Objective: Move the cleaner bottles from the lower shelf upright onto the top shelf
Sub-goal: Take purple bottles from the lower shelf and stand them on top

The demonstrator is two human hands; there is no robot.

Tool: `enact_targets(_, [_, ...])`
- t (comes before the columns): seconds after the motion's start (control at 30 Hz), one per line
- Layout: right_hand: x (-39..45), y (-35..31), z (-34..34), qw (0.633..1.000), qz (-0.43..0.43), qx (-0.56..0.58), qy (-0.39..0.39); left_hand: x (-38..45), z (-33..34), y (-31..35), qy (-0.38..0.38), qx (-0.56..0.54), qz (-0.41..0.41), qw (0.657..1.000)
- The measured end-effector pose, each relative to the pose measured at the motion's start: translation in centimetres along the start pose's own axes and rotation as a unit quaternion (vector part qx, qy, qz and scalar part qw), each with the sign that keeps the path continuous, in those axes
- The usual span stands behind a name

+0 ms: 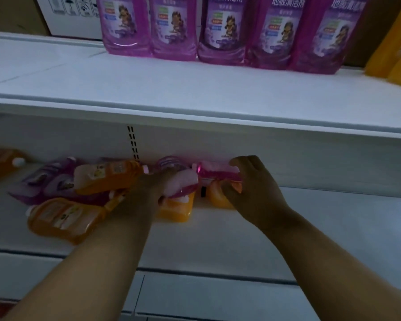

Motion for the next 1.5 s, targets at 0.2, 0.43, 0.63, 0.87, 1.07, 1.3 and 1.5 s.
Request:
enact_targets(0.2, [3.8, 1.5, 5.4, 0.99, -0.037, -0.126, -0.049, -9.5, -0.8, -1.8, -0.251, -0.417, -0.13, 0.864])
enact_targets(0.43, [7.2, 3.4, 9.4, 0.959, -0.028, -0.266, -0.096, -13.0, -2.1, -2.0, -0.223, -0.332, -0.048, 0.915])
enact_targets(0.63, [7.8, 3.6, 9.2, 0.942, -0.018, -0.288, -0.17, -13.9, -4.7, -1.9, -0.186, -0.291, -0.015, 0.938])
enact_targets(0.87, [4.8, 0.3, 5.1, 0.977, -0.037, -0.204, -0.042, -14.7, -5.6, -1.5, -0.207, -0.284, -0.002, 0.936])
enact_targets(1.07, [-2.5, -6.4, 0.8, 0.991, -0.033, -0.106, 0.075, -16.9, -8.8, -1.0, -0.268, -0.226, 0.017, 0.937])
enact_targets(1.3, [-14.7, -11.6, -0.8, 0.918, 0.193, 0.307, 0.16, -19.3, -14.3, -1.1, -0.321, -0.184, 0.03, 0.929])
enact_targets(1.5, [-21.8, -14.8, -5.2, 0.776, 0.244, 0.556, 0.169, -21.3, -14.8, -0.4, -0.299, -0.097, 0.088, 0.945])
Point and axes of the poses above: each hand's wrist, its own x-axis towards the middle knuckle, its own z-axis out of the palm, y = z × x, the point moved 5 cm from there along x, towards the middle knuckle, and after that the axes turned 9 degrees about -x, right-handed, at the moved point
